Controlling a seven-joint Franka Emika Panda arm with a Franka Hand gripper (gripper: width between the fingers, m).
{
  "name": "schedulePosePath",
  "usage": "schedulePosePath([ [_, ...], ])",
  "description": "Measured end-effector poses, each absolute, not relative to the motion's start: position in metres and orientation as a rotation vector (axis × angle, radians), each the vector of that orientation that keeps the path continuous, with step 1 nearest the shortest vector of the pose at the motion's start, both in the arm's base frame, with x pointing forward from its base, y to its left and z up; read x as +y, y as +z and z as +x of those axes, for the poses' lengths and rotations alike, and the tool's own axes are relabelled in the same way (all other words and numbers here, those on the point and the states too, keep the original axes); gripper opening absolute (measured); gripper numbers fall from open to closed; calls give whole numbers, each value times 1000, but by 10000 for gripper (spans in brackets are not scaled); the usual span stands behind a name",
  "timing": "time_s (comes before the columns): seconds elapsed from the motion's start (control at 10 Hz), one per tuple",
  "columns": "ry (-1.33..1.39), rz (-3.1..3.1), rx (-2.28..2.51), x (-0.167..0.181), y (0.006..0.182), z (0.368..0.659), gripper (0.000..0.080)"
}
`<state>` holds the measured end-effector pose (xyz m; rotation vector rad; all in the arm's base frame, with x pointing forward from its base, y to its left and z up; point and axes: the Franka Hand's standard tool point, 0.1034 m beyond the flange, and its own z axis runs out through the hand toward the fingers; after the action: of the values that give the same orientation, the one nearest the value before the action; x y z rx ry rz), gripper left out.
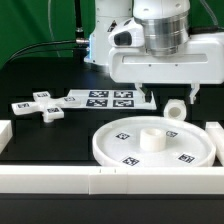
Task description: Assemble round table
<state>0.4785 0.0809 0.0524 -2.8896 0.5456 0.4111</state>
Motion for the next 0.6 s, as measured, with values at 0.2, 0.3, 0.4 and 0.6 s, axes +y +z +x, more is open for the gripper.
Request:
schedulePosePath([
  [0.2, 594, -2839, 520, 79, 53, 475, 649],
  [0.3, 686, -2809, 513, 79, 52, 475, 649],
  [0.4, 730, -2792, 511, 79, 49, 477, 649],
  [0.6, 903, -2732, 453, 87, 43, 469, 649],
])
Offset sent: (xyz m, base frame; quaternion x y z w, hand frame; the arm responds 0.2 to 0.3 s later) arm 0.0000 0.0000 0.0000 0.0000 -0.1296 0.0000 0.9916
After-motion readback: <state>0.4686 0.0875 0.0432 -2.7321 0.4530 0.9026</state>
